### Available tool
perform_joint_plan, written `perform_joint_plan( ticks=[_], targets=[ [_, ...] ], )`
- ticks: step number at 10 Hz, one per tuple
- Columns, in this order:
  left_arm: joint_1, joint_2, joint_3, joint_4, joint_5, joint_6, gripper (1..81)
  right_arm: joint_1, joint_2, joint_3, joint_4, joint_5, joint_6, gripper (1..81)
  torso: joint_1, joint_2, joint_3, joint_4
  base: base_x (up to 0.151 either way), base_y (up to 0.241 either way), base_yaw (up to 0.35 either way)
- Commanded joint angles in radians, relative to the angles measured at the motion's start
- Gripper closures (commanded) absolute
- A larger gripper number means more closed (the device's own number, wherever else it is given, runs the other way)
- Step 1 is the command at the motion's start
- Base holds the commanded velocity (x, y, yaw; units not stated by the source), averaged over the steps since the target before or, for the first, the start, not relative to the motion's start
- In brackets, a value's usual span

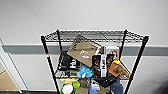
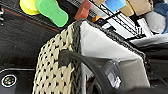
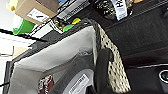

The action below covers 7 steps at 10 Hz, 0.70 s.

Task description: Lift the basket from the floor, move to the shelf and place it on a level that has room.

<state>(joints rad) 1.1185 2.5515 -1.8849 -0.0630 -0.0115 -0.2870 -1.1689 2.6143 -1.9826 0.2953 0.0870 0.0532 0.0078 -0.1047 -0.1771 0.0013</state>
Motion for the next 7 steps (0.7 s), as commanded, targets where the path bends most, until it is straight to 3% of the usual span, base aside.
perform_joint_plan(
  ticks=[1,7],
  targets=[
    [-0.099,-0.02,0.032,0.012,0.018,0.003,81.1,0.097,-0.012,0.022,-0.01,-0.026,0.005,81.1,0.0,0.0,0.0,0.0,0.09,0.0,0.0],
    [-0.099,-0.02,0.032,0.012,0.018,0.003,81.1,0.097,-0.012,0.021,-0.01,-0.027,0.005,81.1,0.0,0.0,0.0,0.0,0.089,0.0,0.0]
  ],
)
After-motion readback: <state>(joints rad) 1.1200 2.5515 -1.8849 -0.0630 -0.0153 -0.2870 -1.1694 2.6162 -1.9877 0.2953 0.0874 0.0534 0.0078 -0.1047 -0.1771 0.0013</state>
